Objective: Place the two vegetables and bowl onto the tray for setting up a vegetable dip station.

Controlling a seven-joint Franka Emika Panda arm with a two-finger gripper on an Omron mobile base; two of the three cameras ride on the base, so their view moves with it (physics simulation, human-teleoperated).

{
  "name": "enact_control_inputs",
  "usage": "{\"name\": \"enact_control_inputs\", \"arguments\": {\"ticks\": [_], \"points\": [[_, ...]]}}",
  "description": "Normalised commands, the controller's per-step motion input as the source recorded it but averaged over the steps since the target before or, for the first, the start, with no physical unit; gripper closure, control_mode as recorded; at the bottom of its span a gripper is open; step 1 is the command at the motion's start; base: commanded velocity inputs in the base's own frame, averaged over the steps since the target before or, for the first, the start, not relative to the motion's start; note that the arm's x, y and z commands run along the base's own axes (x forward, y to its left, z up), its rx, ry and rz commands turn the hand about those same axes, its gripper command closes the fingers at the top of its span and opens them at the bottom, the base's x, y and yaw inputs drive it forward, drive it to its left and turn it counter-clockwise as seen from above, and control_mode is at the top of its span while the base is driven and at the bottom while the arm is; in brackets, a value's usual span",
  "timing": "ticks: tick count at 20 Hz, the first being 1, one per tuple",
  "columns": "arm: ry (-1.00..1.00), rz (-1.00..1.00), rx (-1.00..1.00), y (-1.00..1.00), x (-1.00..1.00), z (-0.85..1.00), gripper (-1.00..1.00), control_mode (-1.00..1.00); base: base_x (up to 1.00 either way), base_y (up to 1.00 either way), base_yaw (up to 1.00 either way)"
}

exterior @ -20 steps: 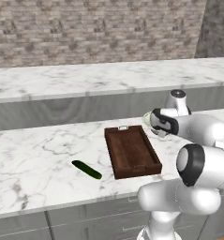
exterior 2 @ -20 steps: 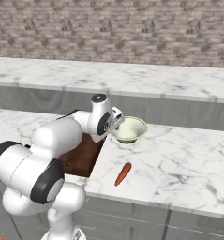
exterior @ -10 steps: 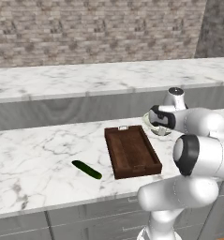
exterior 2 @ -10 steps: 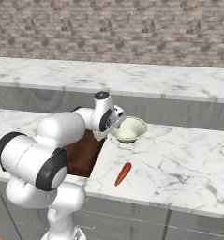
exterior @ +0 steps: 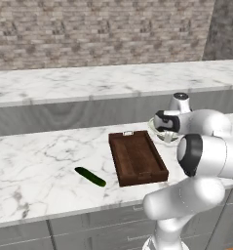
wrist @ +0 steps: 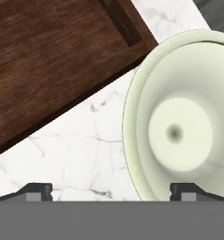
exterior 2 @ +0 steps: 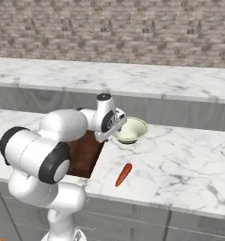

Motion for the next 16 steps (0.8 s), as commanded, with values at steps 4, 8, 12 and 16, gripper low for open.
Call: {"name": "enact_control_inputs", "arguments": {"ticks": [4, 8, 12, 16], "points": [[0.1, 0.0, 0.0, 0.0, 0.1, -0.14, -1.0, -1.0, 0.0, 0.0, 0.0], [0.03, 0.01, 0.0, 0.0, 0.17, -0.1, -1.0, -1.0, 0.0, 0.0, 0.0], [0.0, 0.03, 0.0, -0.02, 0.17, -0.09, -1.0, -1.0, 0.0, 0.0, 0.0], [0.0, 0.03, 0.0, -0.04, 0.15, -0.13, -1.0, -1.0, 0.0, 0.0, 0.0]]}}
